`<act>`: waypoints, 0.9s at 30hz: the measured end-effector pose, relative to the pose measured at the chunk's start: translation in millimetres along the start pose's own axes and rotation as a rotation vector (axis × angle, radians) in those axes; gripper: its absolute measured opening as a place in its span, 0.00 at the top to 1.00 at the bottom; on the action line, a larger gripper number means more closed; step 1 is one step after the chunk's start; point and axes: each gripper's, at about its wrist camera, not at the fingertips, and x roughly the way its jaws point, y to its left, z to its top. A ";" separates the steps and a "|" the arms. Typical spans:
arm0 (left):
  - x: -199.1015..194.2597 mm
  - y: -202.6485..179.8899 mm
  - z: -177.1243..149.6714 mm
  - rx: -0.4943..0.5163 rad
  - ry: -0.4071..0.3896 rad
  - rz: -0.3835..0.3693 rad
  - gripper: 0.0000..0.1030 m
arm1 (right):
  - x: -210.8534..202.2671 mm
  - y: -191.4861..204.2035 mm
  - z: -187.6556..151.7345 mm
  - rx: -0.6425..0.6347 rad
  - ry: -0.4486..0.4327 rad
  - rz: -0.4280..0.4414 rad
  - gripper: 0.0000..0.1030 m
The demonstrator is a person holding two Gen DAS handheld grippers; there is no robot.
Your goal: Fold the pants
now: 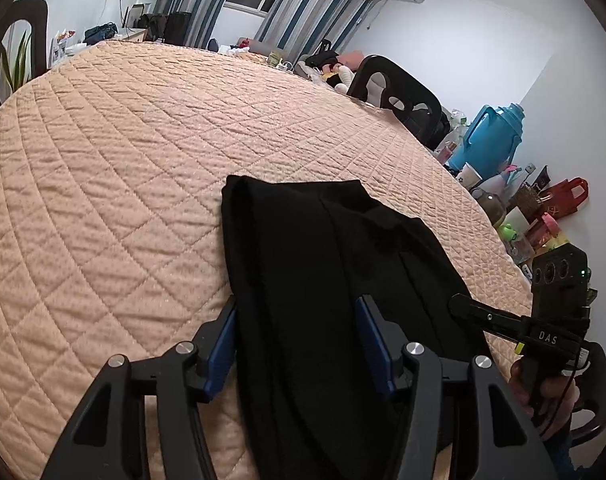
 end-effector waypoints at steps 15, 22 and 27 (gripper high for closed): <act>0.2 -8.1 -0.2 0.064 -0.001 0.028 0.59 | 4.8 6.9 2.0 -0.038 -0.006 -0.059 0.73; -18.4 -24.5 10.5 0.128 -0.036 0.018 0.76 | -6.4 33.5 10.6 -0.114 -0.053 -0.067 0.86; -30.7 -18.9 36.9 0.133 -0.081 0.008 0.76 | -11.2 54.3 30.1 -0.170 -0.090 -0.029 0.86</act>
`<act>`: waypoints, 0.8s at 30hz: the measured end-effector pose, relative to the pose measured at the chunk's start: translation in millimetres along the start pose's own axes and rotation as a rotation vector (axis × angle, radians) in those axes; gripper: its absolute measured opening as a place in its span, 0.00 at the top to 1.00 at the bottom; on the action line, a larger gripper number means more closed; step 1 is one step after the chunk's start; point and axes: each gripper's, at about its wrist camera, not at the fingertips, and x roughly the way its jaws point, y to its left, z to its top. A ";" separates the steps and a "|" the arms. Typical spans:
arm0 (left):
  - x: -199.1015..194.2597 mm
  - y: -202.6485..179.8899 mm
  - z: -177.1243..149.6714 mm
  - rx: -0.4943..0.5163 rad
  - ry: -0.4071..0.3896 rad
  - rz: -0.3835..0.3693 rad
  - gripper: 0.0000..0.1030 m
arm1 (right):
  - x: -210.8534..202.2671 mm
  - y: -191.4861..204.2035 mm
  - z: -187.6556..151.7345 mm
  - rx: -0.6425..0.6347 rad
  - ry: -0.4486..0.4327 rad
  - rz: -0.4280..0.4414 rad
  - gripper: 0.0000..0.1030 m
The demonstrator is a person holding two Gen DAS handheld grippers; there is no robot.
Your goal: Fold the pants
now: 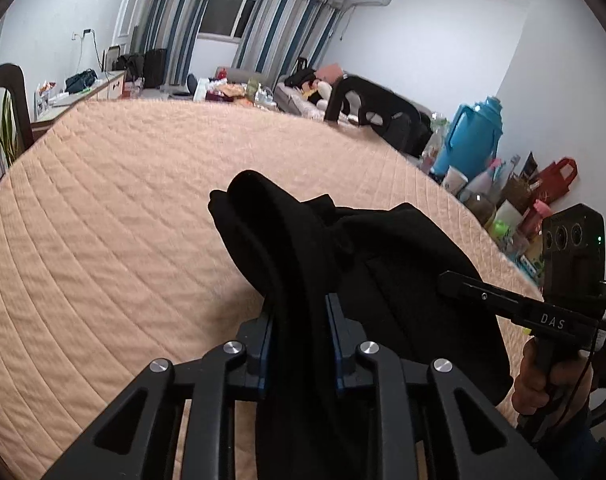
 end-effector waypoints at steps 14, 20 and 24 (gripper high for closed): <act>73.2 102.3 75.2 -0.063 0.073 0.121 0.70 | 116.3 -7.3 89.7 0.006 0.057 0.086 0.85; 65.8 129.1 57.0 -0.116 0.047 0.099 0.60 | 137.6 -44.7 80.4 0.060 0.123 0.013 0.74; 39.6 111.9 52.2 -0.064 0.001 0.159 0.62 | 103.4 -35.3 72.2 -0.006 0.053 -0.065 0.74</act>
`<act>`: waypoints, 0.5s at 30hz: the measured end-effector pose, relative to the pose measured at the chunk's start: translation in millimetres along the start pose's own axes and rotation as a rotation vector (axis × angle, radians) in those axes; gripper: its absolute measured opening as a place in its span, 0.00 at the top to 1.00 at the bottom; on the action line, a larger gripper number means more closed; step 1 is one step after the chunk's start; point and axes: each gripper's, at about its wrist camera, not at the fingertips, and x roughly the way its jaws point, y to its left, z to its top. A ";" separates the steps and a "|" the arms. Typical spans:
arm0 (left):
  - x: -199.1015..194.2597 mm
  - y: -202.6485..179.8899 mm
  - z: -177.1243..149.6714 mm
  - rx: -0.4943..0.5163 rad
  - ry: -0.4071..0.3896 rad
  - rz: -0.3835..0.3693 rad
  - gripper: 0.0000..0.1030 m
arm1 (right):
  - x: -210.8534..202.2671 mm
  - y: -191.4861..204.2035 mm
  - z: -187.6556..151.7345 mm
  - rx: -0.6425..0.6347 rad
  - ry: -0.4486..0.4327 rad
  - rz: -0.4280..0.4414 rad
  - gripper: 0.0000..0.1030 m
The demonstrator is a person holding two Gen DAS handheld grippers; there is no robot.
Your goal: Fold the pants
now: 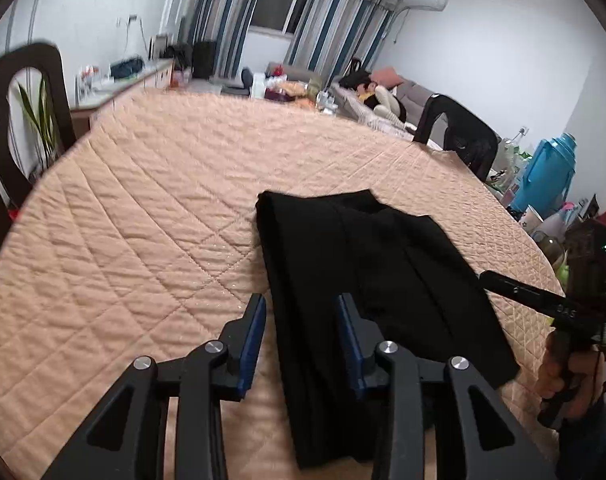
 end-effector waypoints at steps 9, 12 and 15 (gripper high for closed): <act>-13.9 -50.1 -35.2 0.146 -0.004 0.045 0.62 | -9.8 67.1 -55.2 -0.351 0.071 -0.106 0.74; -12.7 -52.0 -38.4 0.170 -0.015 0.073 0.62 | -17.2 63.9 -59.7 -0.378 0.057 -0.124 0.74; -13.6 -55.0 -34.6 0.172 -0.014 0.075 0.62 | -22.1 63.1 -54.1 -0.370 0.042 -0.107 0.74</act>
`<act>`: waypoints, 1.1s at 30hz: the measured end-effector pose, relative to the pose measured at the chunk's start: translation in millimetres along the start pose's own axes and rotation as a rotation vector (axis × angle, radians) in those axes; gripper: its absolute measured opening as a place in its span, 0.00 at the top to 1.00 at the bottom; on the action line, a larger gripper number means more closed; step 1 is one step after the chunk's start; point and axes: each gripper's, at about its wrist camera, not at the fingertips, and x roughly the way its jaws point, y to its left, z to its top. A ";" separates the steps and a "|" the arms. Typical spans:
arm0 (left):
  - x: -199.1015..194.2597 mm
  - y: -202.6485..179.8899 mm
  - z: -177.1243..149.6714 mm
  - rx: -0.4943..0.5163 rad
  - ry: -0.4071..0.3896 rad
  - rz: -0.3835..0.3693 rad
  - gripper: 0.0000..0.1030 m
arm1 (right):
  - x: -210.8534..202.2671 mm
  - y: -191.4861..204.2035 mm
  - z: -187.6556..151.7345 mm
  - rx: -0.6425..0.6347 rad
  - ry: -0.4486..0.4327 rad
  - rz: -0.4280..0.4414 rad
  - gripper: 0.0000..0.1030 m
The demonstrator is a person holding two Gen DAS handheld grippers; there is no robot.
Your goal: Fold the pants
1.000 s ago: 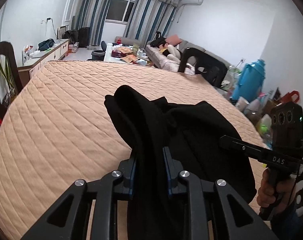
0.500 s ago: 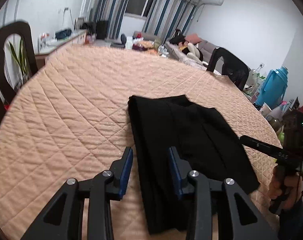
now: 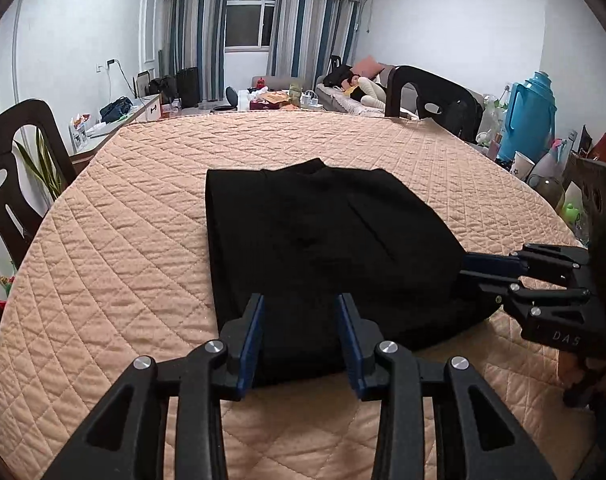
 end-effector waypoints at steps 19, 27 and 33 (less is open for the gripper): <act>-21.5 5.6 -18.6 -0.069 -0.003 0.062 0.62 | -7.8 1.9 -4.9 0.043 -0.009 -0.082 0.74; -32.1 -3.8 -44.9 -0.073 0.042 0.105 0.59 | -29.0 18.0 -35.0 0.062 0.022 -0.079 0.74; -27.7 -7.5 -53.7 -0.058 0.077 0.144 0.50 | -17.7 25.9 -50.3 0.016 0.081 -0.148 0.72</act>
